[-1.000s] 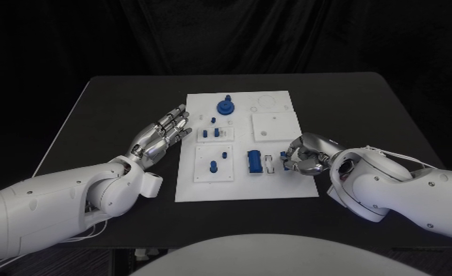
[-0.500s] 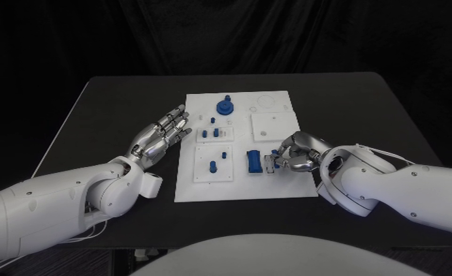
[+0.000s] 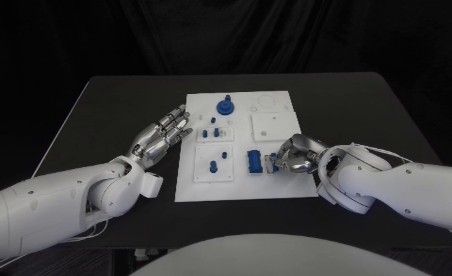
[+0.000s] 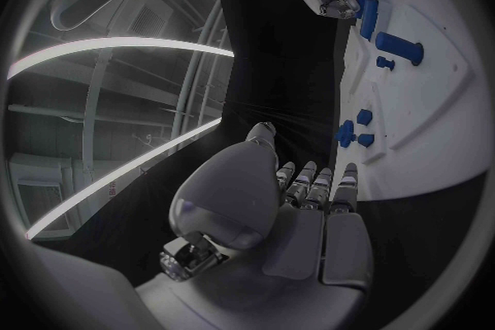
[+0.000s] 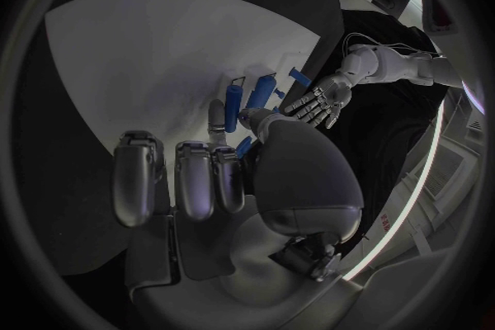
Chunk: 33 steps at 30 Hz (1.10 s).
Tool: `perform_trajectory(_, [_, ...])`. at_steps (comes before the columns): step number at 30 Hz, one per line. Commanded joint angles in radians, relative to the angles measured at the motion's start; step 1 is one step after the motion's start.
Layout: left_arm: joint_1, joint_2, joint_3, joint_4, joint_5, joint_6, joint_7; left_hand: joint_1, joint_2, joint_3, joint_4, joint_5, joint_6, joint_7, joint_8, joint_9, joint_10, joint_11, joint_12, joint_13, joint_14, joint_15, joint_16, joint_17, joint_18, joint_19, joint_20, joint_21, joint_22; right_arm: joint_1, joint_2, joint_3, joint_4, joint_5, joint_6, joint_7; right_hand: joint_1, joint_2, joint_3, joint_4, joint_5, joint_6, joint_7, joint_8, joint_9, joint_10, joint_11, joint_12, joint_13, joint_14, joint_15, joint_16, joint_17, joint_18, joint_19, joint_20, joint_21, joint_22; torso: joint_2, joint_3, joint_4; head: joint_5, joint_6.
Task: Assemble the parts on the task board
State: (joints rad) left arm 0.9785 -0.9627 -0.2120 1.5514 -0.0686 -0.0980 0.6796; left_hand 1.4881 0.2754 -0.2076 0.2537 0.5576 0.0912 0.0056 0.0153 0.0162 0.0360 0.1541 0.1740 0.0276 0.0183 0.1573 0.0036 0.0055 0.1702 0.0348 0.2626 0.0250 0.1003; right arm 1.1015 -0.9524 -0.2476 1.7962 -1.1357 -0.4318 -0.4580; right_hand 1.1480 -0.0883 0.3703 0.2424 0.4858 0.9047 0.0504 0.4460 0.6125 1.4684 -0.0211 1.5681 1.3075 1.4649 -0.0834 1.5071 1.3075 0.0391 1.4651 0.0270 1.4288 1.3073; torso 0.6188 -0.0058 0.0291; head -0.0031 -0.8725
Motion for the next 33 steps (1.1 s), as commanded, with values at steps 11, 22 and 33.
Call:
perform_trajectory(11, [-0.002,0.004,0.001,-0.002,-0.002,0.017,0.054,0.011,0.003,0.006,-0.001,0.007,0.0,0.007,0.004,0.001,-0.001,0.006,0.005,0.001,0.002,0.004,0.005,0.001,0.008,0.002,0.008,0.007,0.001,-0.003,0.015,0.0,-0.012,-0.018,0.034,-0.03,-0.073,0.009,-0.049,0.038,-0.06,0.008,0.012,-0.008,-0.013,0.102,0.011,0.003,0.263,0.083,0.008,0.0,0.147,-0.002,0.044,0.008,-0.006,0.214,0.0,0.0,-0.0005,0.002,0.0])
perform_trajectory(22, [-0.004,0.007,0.001,-0.008,-0.002,0.023,0.051,0.011,0.003,0.007,-0.001,0.008,0.001,0.009,0.004,0.002,-0.001,0.007,0.005,0.001,0.002,0.005,0.005,0.001,0.008,0.003,0.009,0.007,0.001,-0.003,0.016,0.0,-0.017,-0.018,0.019,-0.027,-0.166,0.057,-0.129,0.049,-0.195,0.016,0.01,-0.01,-0.021,0.102,0.01,0.003,0.263,0.083,0.008,0.0,0.146,-0.002,0.044,0.008,-0.006,0.214,0.0,0.0001,0.0005,0.0,0.0])
perform_trajectory(33, [-0.005,0.009,0.001,-0.009,-0.002,0.027,0.047,0.015,0.004,0.012,-0.005,0.011,0.004,0.017,0.005,0.002,-0.001,0.008,0.007,0.001,0.003,0.009,0.006,0.002,0.007,0.003,0.011,0.007,0.001,-0.003,0.018,0.0,-0.022,-0.018,0.038,-0.032,-0.097,0.062,-0.129,0.002,-0.098,0.043,-0.01,0.044,0.018,0.102,-0.008,0.003,0.263,0.082,-0.006,-0.001,0.143,-0.001,0.044,-0.003,-0.007,0.213,0.0,0.0,-0.0004,0.001,0.0])
